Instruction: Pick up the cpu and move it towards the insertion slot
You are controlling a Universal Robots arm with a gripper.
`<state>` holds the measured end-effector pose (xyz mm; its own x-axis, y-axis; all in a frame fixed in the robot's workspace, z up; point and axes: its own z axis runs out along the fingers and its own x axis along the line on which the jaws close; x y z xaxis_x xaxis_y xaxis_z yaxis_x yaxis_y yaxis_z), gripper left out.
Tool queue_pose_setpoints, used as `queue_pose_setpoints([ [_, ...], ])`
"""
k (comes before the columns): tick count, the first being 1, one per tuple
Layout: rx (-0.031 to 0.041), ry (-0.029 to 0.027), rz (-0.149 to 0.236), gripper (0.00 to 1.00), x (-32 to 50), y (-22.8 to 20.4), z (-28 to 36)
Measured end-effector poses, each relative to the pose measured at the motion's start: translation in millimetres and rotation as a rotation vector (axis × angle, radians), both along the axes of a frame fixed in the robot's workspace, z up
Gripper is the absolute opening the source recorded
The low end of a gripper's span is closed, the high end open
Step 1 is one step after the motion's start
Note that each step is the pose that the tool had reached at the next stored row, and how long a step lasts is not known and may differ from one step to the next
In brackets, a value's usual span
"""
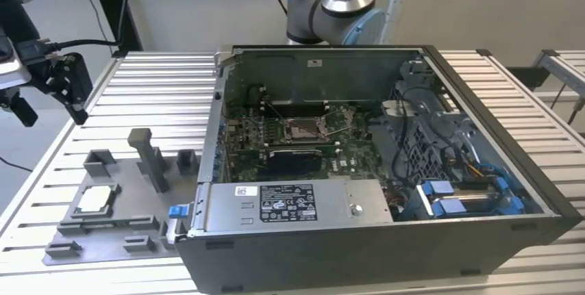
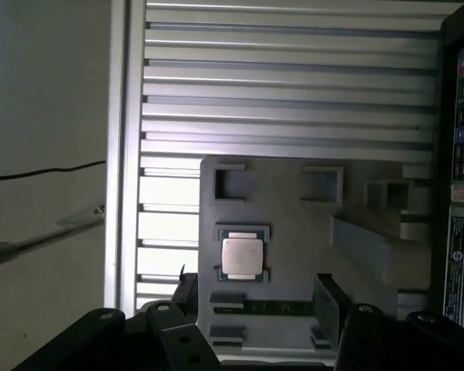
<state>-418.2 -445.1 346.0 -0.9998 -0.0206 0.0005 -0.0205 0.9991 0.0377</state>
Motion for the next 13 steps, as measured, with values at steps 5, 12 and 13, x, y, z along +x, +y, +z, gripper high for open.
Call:
queue_pose_setpoints([
  [5, 0.0, -0.0002, 0.0, 1.0, 0.0, 0.0, -3.8],
  [12, -0.0002, -0.0006, 0.0, 1.0, 0.0, 0.0, -14.0],
  [13, -0.0001, -0.0008, 0.0, 1.0, 0.0, 0.0, -15.7],
])
